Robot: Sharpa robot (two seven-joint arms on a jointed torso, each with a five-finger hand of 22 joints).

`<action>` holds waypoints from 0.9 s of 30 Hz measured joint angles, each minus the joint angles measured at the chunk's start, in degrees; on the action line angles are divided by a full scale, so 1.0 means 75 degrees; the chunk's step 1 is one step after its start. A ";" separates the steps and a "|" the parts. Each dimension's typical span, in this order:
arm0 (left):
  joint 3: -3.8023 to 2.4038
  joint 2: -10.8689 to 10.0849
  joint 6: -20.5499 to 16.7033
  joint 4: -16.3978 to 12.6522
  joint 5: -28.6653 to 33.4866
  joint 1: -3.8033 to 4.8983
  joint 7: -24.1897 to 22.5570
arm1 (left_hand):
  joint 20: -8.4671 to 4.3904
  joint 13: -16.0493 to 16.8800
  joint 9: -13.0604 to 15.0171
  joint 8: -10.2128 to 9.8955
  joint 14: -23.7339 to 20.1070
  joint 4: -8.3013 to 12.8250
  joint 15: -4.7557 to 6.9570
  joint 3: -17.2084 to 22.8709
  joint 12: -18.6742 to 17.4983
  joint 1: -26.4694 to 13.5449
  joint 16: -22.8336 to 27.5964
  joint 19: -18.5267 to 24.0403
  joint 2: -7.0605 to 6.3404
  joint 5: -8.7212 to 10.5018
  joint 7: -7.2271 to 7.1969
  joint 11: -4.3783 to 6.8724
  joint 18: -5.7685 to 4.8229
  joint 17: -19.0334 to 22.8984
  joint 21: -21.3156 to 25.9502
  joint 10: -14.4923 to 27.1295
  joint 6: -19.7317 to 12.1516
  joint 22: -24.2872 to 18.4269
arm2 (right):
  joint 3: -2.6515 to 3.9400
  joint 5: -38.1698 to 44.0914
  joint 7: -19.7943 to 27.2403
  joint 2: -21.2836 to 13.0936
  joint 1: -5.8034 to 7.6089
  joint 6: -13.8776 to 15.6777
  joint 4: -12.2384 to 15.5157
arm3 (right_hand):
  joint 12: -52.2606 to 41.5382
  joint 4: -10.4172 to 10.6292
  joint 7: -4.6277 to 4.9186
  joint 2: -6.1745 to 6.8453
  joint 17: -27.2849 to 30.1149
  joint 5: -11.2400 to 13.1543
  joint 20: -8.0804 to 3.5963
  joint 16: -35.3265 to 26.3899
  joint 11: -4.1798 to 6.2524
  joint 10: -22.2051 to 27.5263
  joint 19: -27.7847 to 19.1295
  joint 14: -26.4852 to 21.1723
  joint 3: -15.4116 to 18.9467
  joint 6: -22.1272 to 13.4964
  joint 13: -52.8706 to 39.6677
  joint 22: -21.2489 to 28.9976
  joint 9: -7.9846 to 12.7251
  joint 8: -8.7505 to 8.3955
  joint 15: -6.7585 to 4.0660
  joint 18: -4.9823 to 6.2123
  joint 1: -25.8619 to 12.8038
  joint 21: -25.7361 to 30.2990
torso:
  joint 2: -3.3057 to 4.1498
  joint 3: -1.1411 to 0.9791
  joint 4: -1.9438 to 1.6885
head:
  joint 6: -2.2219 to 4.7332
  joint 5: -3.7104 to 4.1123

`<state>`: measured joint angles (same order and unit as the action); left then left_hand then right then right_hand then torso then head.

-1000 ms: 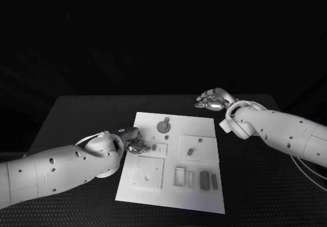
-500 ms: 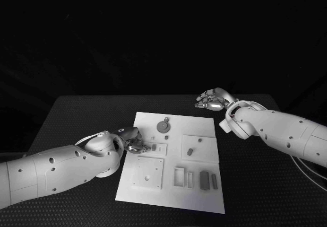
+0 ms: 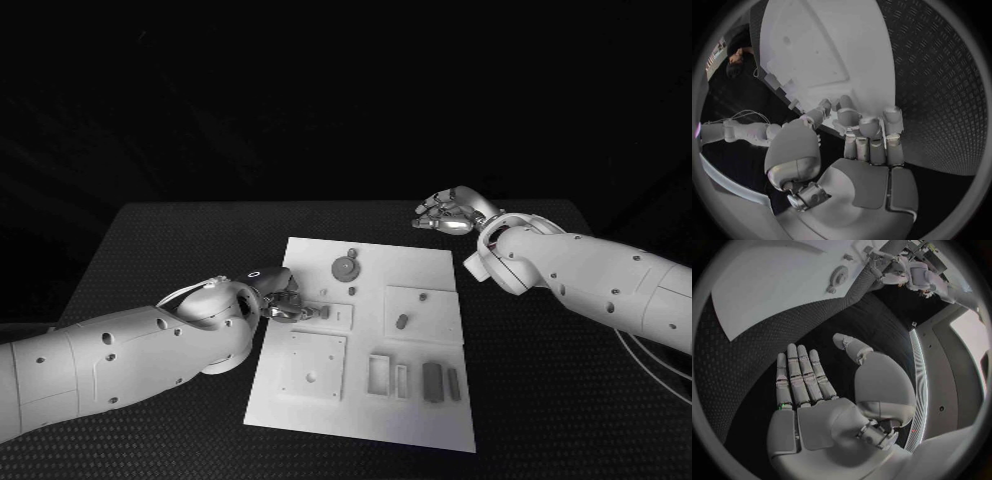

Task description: Assemble the parts on the task board

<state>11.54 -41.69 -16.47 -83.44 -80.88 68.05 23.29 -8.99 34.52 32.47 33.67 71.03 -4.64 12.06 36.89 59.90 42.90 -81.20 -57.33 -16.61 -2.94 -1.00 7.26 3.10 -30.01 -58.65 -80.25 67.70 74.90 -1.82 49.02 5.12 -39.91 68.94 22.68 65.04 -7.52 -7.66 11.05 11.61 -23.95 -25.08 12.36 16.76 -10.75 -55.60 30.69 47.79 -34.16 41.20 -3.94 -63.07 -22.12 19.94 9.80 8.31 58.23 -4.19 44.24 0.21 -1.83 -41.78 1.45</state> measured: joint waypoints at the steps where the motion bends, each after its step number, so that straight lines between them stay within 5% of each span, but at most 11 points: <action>1: -0.0014 0.0000 -0.0006 0.0005 0.0011 0.0000 -0.0001 | 0.0000 0.0000 0.0007 0.0000 0.0000 -0.0025 0.0000 -0.0039 0.0000 -0.0042 0.0000 0.0000 -0.0027 0.0000 -0.0006 0.0000 0.0000 0.0000 0.0012 0.0000 -0.0006 0.0000 | 0.0000 0.0000 0.0000 0.0000 0.0000 0.0000 0.0000 | 0.0000 0.0000 0.0000 0.0000 0.0000 0.0000 0.0000 0.0000 0.0000 0.0000 0.0000 0.0000 0.0000 0.0000 0.0000 0.0000 0.0000 0.0000 0.0000 0.0000 0.0000 0.0000 | 0.0000 0.0001 0.0000 | 0.0000 0.0000; 16: -0.0097 0.0010 -0.0062 0.0075 0.0188 0.0000 -0.0027 | 0.0000 0.0001 0.0024 -0.0029 -0.0039 -0.0287 0.0013 -0.0300 0.0000 -0.0124 0.0000 0.0000 -0.0047 0.0000 -0.0034 0.0001 0.0000 0.0000 0.0042 0.0000 -0.0035 0.0005 | 0.0000 -0.0001 0.0000 0.0004 -0.0012 -0.0001 -0.0003 | 0.0000 0.0000 0.0000 0.0000 0.0006 0.0000 0.0000 0.0000 0.0000 0.0000 0.0000 0.0000 0.0000 0.0000 0.0000 -0.0007 -0.0001 0.0000 0.0000 0.0004 0.0000 0.0000 | 0.0000 -0.0003 0.0001 | -0.0003 0.0001; 27: -0.0490 0.0020 -0.0081 0.0256 0.0473 0.0001 -0.0087 | 0.0017 -0.0014 0.0023 -0.0057 -0.0096 -0.0351 0.0043 -0.0317 -0.0040 -0.0121 0.0083 0.0018 -0.0044 0.0000 -0.0018 0.0025 0.0000 0.0019 0.0072 0.0030 -0.0075 0.0004 | 0.0000 -0.0001 0.0000 0.0010 -0.0023 -0.0001 -0.0005 | 0.0000 0.0000 0.0000 0.0000 0.0005 0.0000 0.0000 0.0000 0.0000 0.0000 0.0000 0.0000 0.0000 0.0000 0.0000 -0.0007 -0.0001 0.0000 0.0000 0.0005 0.0000 0.0000 | 0.0001 -0.0004 -0.0001 | -0.0014 0.0006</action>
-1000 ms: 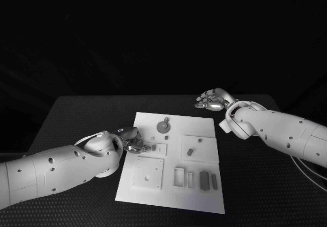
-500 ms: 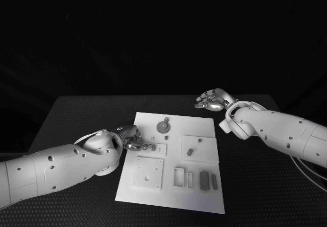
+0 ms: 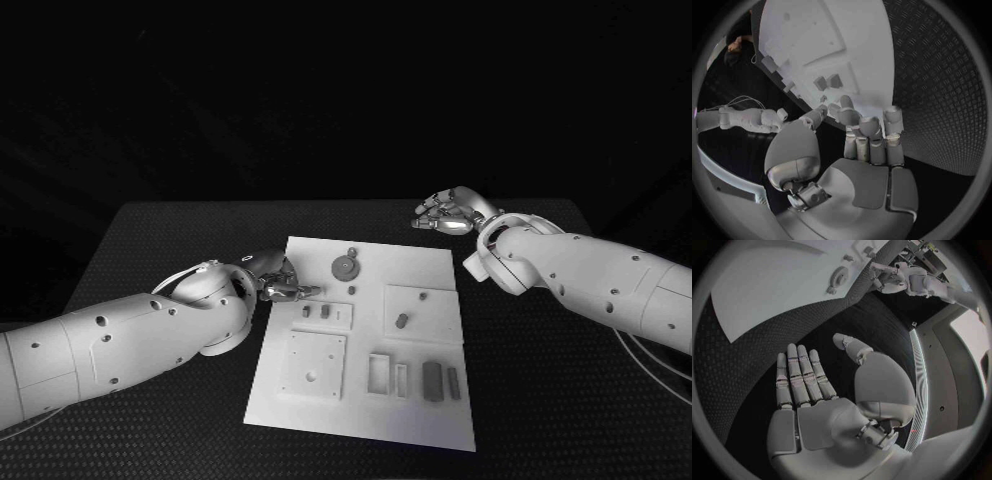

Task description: Assemble the parts on the task board

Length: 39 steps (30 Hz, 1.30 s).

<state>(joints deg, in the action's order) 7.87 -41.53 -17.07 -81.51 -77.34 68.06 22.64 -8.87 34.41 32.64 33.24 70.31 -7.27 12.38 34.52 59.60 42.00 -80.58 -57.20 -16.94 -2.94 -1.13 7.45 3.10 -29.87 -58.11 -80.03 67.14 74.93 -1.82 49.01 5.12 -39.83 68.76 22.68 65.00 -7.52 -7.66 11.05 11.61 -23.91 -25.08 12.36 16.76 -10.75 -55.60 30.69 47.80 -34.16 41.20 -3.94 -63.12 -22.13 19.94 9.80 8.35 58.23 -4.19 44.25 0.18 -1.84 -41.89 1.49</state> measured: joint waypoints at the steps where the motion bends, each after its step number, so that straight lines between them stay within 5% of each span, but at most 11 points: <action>1: -0.0029 0.0000 -0.0001 0.0013 0.0027 0.0000 -0.0011 | 0.0025 -0.0013 0.0000 0.0000 0.0000 -0.0022 0.0000 0.0022 -0.0039 0.0042 0.0000 0.0025 0.0009 0.0000 0.0013 -0.0027 0.0000 0.0011 0.0000 0.0027 -0.0013 0.0000 | 0.0000 0.0000 0.0000 0.0001 0.0000 0.0000 0.0000 | 0.0000 0.0000 0.0000 0.0000 0.0000 0.0000 0.0000 0.0000 0.0000 0.0000 0.0000 0.0000 0.0000 0.0000 0.0000 0.0000 0.0000 0.0000 0.0000 0.0000 0.0000 0.0000 | 0.0000 0.0000 0.0000 | -0.0001 0.0000; 4: -0.0102 -0.0005 -0.0004 0.0033 0.0142 0.0003 -0.0060 | 0.0020 -0.0037 0.0000 -0.0031 -0.0004 -0.0050 -0.0002 0.0051 -0.0090 0.0215 0.0036 0.0028 0.0064 0.0000 0.0042 -0.0039 0.0000 0.0032 0.0031 0.0039 -0.0044 0.0000 | 0.0000 0.0000 0.0000 0.0003 -0.0001 0.0000 -0.0001 | 0.0000 0.0000 0.0000 0.0000 0.0000 0.0000 0.0000 0.0000 0.0000 0.0000 0.0000 -0.0020 0.0000 0.0000 0.0000 -0.0008 0.0000 0.0000 0.0020 0.0000 0.0000 0.0000 | -0.0001 0.0000 0.0000 | -0.0001 0.0000; 13: -0.0110 -0.0084 0.0040 -0.0002 0.0755 0.0001 -0.0293 | 0.0118 -0.0186 -0.0054 -0.0383 -0.0259 0.0183 -0.0153 -0.0079 -0.0535 0.0970 0.0445 0.0313 0.0358 0.0000 0.0215 -0.0229 -0.0001 0.0200 0.0244 0.0231 -0.0358 -0.0017 | 0.0000 0.0000 0.0000 -0.0008 -0.0003 0.0000 -0.0004 | 0.0000 0.0000 0.0000 0.0000 0.0001 0.0000 0.0000 0.0000 0.0000 0.0000 0.0000 -0.0027 0.0000 0.0000 0.0000 -0.0007 0.0007 0.0000 0.0027 0.0001 0.0000 0.0000 | -0.0004 0.0001 0.0000 | 0.0014 0.0007; 21: -0.0150 -0.0338 0.0303 -0.0211 0.1336 0.0005 -0.0483 | 0.0216 -0.0370 -0.0284 -0.0960 -0.0616 0.0373 -0.0406 -0.0270 -0.1074 0.1304 0.0917 0.0684 0.0331 0.0000 0.0496 -0.0506 0.0000 0.0371 0.0628 0.0616 -0.1096 -0.0142 | 0.0000 -0.0001 0.0000 -0.0030 -0.0003 0.0000 -0.0004 | 0.0000 0.0000 0.0000 0.0000 0.0006 0.0000 0.0000 0.0000 0.0000 0.0000 0.0000 -0.0027 0.0000 0.0000 0.0000 -0.0014 0.0007 0.0000 0.0027 0.0001 0.0000 0.0000 | -0.0010 0.0002 -0.0005 | 0.0034 0.0011; 27: -0.0181 -0.0503 0.0931 -0.0304 0.2018 0.0185 -0.0515 | 0.0295 -0.0545 -0.0387 -0.1261 -0.0863 0.0635 -0.0640 -0.0382 -0.1585 0.1548 0.1411 0.0930 0.0440 -0.0207 0.0716 -0.0709 -0.0186 0.0541 0.1029 0.0929 -0.1541 -0.0300 | 0.0000 -0.0003 0.0000 -0.0049 -0.0003 -0.0001 -0.0015 | 0.0000 0.0000 0.0000 0.0000 0.0006 0.0000 0.0000 0.0000 0.0000 0.0000 0.0000 -0.0027 0.0000 0.0000 0.0000 -0.0014 0.0006 0.0000 0.0027 0.0002 0.0000 0.0000 | -0.0011 -0.0002 -0.0001 | 0.0047 -0.0014; 35: -0.0188 -0.0514 0.1689 -0.0296 0.2313 0.0485 -0.0408 | 0.0325 -0.0593 -0.0398 -0.1303 -0.0975 -0.0019 -0.0749 -0.0565 -0.1822 0.0737 0.1619 0.1038 0.0067 0.0002 0.0773 -0.0761 -0.0243 0.0577 0.1271 0.1018 -0.1649 -0.0383 | 0.0000 -0.0005 -0.0001 -0.0022 -0.0004 -0.0001 -0.0037 | 0.0000 0.0000 0.0000 0.0000 0.0005 -0.0001 0.0000 0.0000 0.0000 0.0000 0.0000 -0.0027 0.0000 0.0000 0.0000 -0.0021 0.0006 0.0000 0.0027 0.0002 0.0000 0.0000 | -0.0007 -0.0005 -0.0002 | 0.0063 -0.0026; 39: -0.0186 -0.0416 0.2123 -0.0275 0.2290 0.0580 -0.0267 | 0.0365 -0.0593 -0.0362 -0.1303 -0.1038 -0.0344 -0.0793 -0.0764 -0.1889 0.0415 0.1657 0.1134 0.0103 0.0014 0.0788 -0.0759 -0.0242 0.0555 0.1331 0.1066 -0.1664 -0.0381 | 0.0000 -0.0005 -0.0002 -0.0008 -0.0005 -0.0002 -0.0047 | 0.0029 0.0000 0.0000 0.0000 0.0011 -0.0059 0.0000 0.0000 0.0000 0.0000 0.0000 -0.0027 0.0000 0.0000 0.0000 -0.0027 0.0006 0.0000 0.0027 0.0002 0.0000 0.0000 | -0.0001 -0.0007 0.0004 | 0.0065 -0.0036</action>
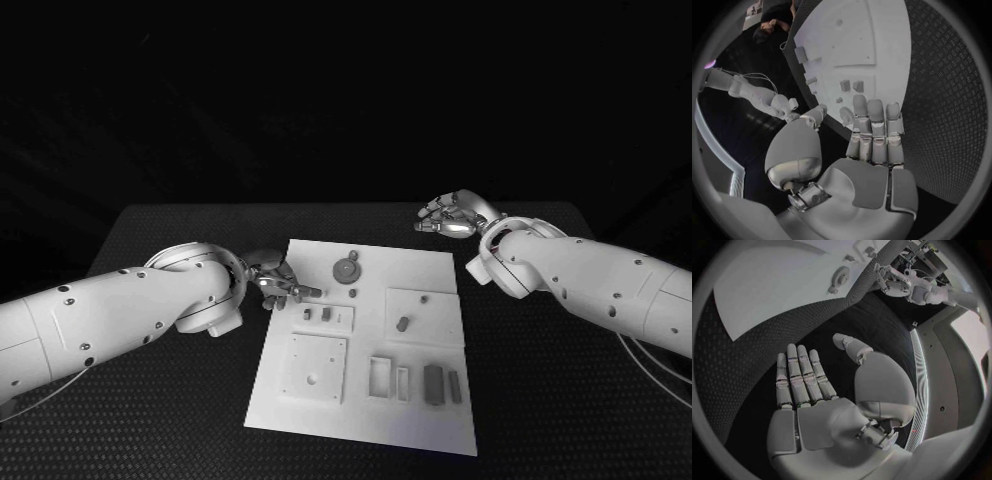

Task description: Assemble the parts on the task board

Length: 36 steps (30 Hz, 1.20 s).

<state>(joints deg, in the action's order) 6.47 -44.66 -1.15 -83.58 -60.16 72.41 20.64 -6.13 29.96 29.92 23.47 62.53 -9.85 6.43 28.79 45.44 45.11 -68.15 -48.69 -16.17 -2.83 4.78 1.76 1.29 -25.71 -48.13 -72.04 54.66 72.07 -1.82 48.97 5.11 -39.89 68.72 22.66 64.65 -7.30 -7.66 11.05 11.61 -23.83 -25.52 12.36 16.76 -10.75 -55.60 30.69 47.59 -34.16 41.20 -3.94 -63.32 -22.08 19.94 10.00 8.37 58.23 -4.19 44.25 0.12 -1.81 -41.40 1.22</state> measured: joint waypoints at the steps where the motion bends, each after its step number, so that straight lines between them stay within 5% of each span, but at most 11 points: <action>1: 0.0000 0.0024 0.0091 0.0009 -0.0013 0.0019 0.0031 | 0.0011 0.0000 0.0027 0.0000 -0.0001 -0.0106 0.0000 -0.0023 0.0000 -0.0042 0.0000 0.0011 0.0042 0.0000 0.0001 0.0000 0.0000 -0.0015 0.0000 0.0000 -0.0001 0.0006 | 0.0000 0.0000 0.0000 0.0003 -0.0001 0.0000 -0.0002 | 0.0000 0.0000 0.0000 0.0000 0.0003 -0.0010 0.0000 0.0000 0.0000 0.0000 0.0000 0.0000 0.0000 0.0000 0.0000 -0.0007 0.0005 0.0000 0.0000 0.0000 0.0000 0.0000 | 0.0000 0.0000 0.0004 | 0.0000 -0.0001; 6: 0.0005 0.0173 0.0583 0.0134 -0.0164 0.0165 0.0182 | 0.0011 0.0025 0.0080 0.0062 -0.0001 -0.0362 0.0000 -0.0143 0.0000 -0.0083 0.0000 0.0011 0.0459 0.0000 -0.0069 0.0001 0.0000 -0.0064 0.0000 -0.0006 0.0092 0.0067 | 0.0000 -0.0001 -0.0001 0.0010 -0.0005 -0.0002 -0.0015 | 0.0000 0.0000 0.0000 0.0000 0.0003 -0.0089 0.0000 0.0000 -0.0027 -0.0027 0.0000 0.0000 0.0000 0.0000 0.0000 -0.0015 0.0008 0.0000 0.0000 0.0001 0.0000 0.0000 | 0.0005 0.0005 0.0011 | -0.0012 0.0004; 9: 0.0002 0.0240 0.0769 0.0210 -0.0309 0.0213 0.0236 | 0.0026 0.0061 0.0090 0.0062 -0.0001 -0.0280 0.0000 -0.0474 -0.0032 0.0178 0.0000 0.0079 0.1099 -0.0156 -0.0064 0.0026 0.0001 -0.0116 0.0000 -0.0031 0.0150 0.0154 | 0.0000 -0.0002 -0.0001 0.0017 -0.0007 -0.0002 -0.0020 | 0.0000 0.0000 0.0000 0.0000 0.0002 -0.0089 0.0000 0.0000 -0.0027 -0.0027 0.0000 0.0000 0.0000 0.0000 0.0000 -0.0015 0.0008 0.0000 0.0000 0.0001 0.0000 0.0000 | 0.0006 0.0004 0.0011 | -0.0015 0.0010; 15: 0.0016 0.0383 0.1010 0.0380 -0.0465 0.0260 0.0276 | 0.0026 0.0143 0.0089 0.0003 -0.0001 0.0124 0.0000 -0.1062 -0.0084 0.0640 0.0000 0.0079 0.1582 -0.1951 -0.0079 0.0053 0.0001 -0.0208 0.0000 -0.0059 0.0247 0.0277 | -0.0001 -0.0003 -0.0002 0.0027 -0.0007 -0.0002 -0.0025 | 0.0000 0.0000 0.0000 0.0000 0.0010 -0.0119 0.0000 0.0000 -0.0027 -0.0027 0.0000 0.0000 0.0000 0.0000 0.0000 -0.0023 0.0007 0.0000 0.0000 0.0000 0.0000 0.0000 | 0.0006 0.0005 0.0008 | -0.0030 0.0018; 19: 0.0029 0.0459 0.1223 0.0400 -0.0506 0.0290 0.0301 | 0.0025 0.0167 0.0086 -0.0051 -0.0001 0.0390 -0.0001 -0.1192 -0.0113 0.0676 0.0000 0.0078 0.1600 -0.2334 -0.0079 0.0053 0.0002 -0.0234 0.0033 -0.0059 0.0247 0.0304 | -0.0001 -0.0004 -0.0002 0.0035 -0.0008 -0.0002 -0.0027 | 0.0000 0.0000 0.0000 0.0000 0.0009 -0.0119 0.0000 0.0000 -0.0027 -0.0027 0.0000 0.0000 0.0000 0.0000 0.0000 -0.0023 0.0007 0.0000 0.0000 0.0001 0.0000 0.0000 | 0.0004 0.0005 0.0000 | -0.0038 0.0021; 29: 0.0129 0.0575 0.1880 0.0531 -0.0436 0.0305 0.0376 | 0.0058 0.0199 0.0031 -0.0219 -0.0194 0.0757 -0.0056 -0.1215 -0.0197 0.0808 0.0046 0.0165 0.1358 -0.2274 0.0000 -0.0033 0.0001 -0.0254 0.0153 0.0080 0.0135 0.0321 | -0.0001 -0.0005 -0.0002 0.0040 -0.0008 -0.0002 -0.0027 | 0.0000 0.0000 0.0000 0.0000 0.0009 -0.0119 0.0000 0.0000 -0.0027 -0.0027 0.0000 0.0001 0.0000 0.0000 0.0000 -0.0023 0.0006 0.0000 0.0000 0.0001 0.0000 0.0000 | -0.0004 0.0009 -0.0010 | -0.0050 0.0016; 36: 0.0149 0.0606 0.2108 0.0575 -0.0351 0.0306 0.0498 | 0.0080 0.0241 0.0025 -0.0266 -0.0314 0.0735 -0.0096 -0.1190 -0.0201 0.0617 0.0096 0.0243 0.1167 -0.2120 0.0069 -0.0084 0.0001 -0.0277 0.0256 0.0242 0.0036 0.0330 | -0.0001 -0.0006 -0.0002 0.0049 -0.0008 -0.0001 -0.0027 | 0.0030 0.0000 0.0000 0.0000 0.0009 -0.0149 0.0000 0.0000 -0.0027 -0.0027 0.0000 0.0001 0.0000 0.0000 0.0000 -0.0023 0.0013 0.0000 -0.0001 0.0001 0.0000 0.0000 | -0.0004 0.0009 -0.0010 | -0.0049 0.0017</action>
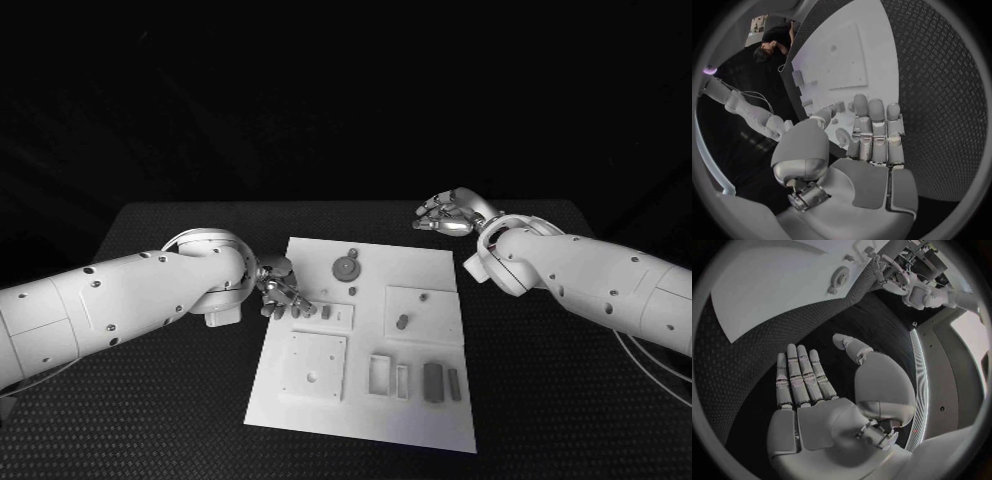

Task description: Assemble the parts on the task board

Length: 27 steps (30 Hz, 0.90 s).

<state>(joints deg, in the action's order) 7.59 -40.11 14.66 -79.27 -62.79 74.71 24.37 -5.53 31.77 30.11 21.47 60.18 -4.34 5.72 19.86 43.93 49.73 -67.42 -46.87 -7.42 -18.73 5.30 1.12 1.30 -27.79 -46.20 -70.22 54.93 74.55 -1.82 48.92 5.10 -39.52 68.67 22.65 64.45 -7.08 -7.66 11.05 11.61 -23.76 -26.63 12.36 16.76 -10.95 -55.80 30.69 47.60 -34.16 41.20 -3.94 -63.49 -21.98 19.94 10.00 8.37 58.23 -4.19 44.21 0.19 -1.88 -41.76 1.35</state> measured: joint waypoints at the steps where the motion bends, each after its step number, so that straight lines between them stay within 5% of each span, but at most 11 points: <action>1: 0.0005 0.0011 0.0025 0.0007 0.0007 0.0001 0.0020 | 0.0000 0.0004 0.0000 0.0000 0.0000 0.0000 0.0000 0.0000 0.0000 -0.0008 0.0000 0.0000 -0.0008 0.0031 -0.0002 0.0000 0.0000 0.0000 0.0000 0.0000 -0.0002 0.0000 | 0.0000 0.0000 0.0000 0.0000 0.0000 0.0000 0.0000 | 0.0000 0.0000 0.0000 0.0000 0.0000 0.0000 0.0000 0.0000 0.0000 0.0000 0.0000 0.0000 0.0000 0.0000 0.0000 -0.0004 0.0000 0.0000 0.0000 0.0000 0.0000 0.0000 | -0.0001 0.0001 0.0003 | 0.0002 0.0000; 12: 0.0079 0.0160 0.0056 0.0147 0.0036 0.0001 0.0112 | 0.0000 0.0052 0.0018 0.0000 -0.0027 -0.0083 -0.0027 0.0087 0.0000 -0.0111 0.0000 0.0000 0.0038 0.0082 -0.0011 0.0000 0.0000 -0.0036 0.0038 0.0001 -0.0011 0.0041 | 0.0000 -0.0001 0.0001 0.0009 0.0000 0.0000 -0.0001 | 0.0000 0.0000 0.0000 0.0000 0.0006 0.0000 -0.0002 0.0000 0.0000 0.0000 -0.0002 0.0000 0.0000 0.0000 0.0000 -0.0007 0.0000 0.0000 0.0000 0.0000 0.0000 0.0029 | 0.0003 0.0001 0.0009 | 0.0004 0.0005; 19: 0.0094 0.0239 0.0008 0.0242 0.0040 -0.0001 0.0120 | 0.0000 0.0093 0.0051 0.0000 -0.0027 0.0073 -0.0027 0.0210 0.0000 -0.0009 -0.0001 -0.0001 0.0374 0.0239 -0.0011 0.0000 0.0000 -0.0072 0.0045 0.0001 -0.0011 0.0053 | 0.0000 -0.0001 0.0002 0.0019 0.0000 0.0000 -0.0003 | 0.0000 0.0000 0.0000 0.0000 0.0006 0.0000 -0.0028 0.0000 0.0000 0.0000 -0.0029 0.0000 0.0000 0.0000 0.0000 -0.0006 -0.0001 0.0000 0.0000 0.0000 0.0000 0.0029 | 0.0004 0.0004 0.0008 | -0.0004 0.0015; 23: 0.0101 0.0265 -0.0019 0.0276 0.0042 -0.0002 0.0122 | 0.0001 0.0115 0.0075 0.0000 -0.0027 0.0308 -0.0028 0.0244 0.0000 0.0069 -0.0001 -0.0001 0.0686 0.0733 -0.0012 0.0000 0.0000 -0.0097 0.0076 0.0000 -0.0011 0.0053 | 0.0000 -0.0001 0.0003 0.0024 -0.0001 0.0000 -0.0003 | 0.0000 0.0000 0.0000 0.0000 0.0005 0.0000 -0.0028 0.0000 0.0000 0.0000 -0.0028 0.0000 0.0000 0.0000 0.0000 -0.0006 -0.0001 0.0026 0.0000 0.0000 0.0000 0.0029 | 0.0004 0.0006 0.0006 | -0.0006 0.0019; 27: 0.0122 0.0300 -0.0044 0.0320 0.0043 -0.0005 0.0123 | 0.0001 0.0122 0.0090 0.0000 -0.0027 0.0424 -0.0028 0.0254 0.0000 0.0124 -0.0001 -0.0001 0.0752 0.0777 -0.0012 0.0000 0.0000 -0.0098 0.0104 0.0000 -0.0011 0.0052 | 0.0000 -0.0001 0.0004 0.0026 -0.0001 0.0000 -0.0003 | 0.0000 0.0000 0.0000 0.0000 0.0005 0.0000 -0.0028 0.0000 0.0000 0.0000 -0.0028 0.0000 0.0000 0.0000 0.0000 -0.0014 -0.0001 0.0026 0.0000 0.0001 0.0000 0.0029 | 0.0005 0.0007 0.0006 | -0.0006 0.0021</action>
<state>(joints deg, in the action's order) 8.50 -37.86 14.33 -76.87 -62.47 74.66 25.30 -5.52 32.69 30.78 21.47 59.97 -1.16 5.51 21.77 43.93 50.66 -67.43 -46.88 -1.77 -12.90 5.21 1.12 1.30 -28.53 -45.42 -70.22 54.85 74.94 -1.82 48.91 5.13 -39.33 68.66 22.65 64.43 -7.08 -7.66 11.05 11.61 -23.72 -26.63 12.15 16.76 -10.95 -55.80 30.48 47.60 -34.16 41.20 -3.94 -63.60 -21.99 20.13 10.00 8.38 58.23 -3.98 44.25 0.24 -1.83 -41.81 1.51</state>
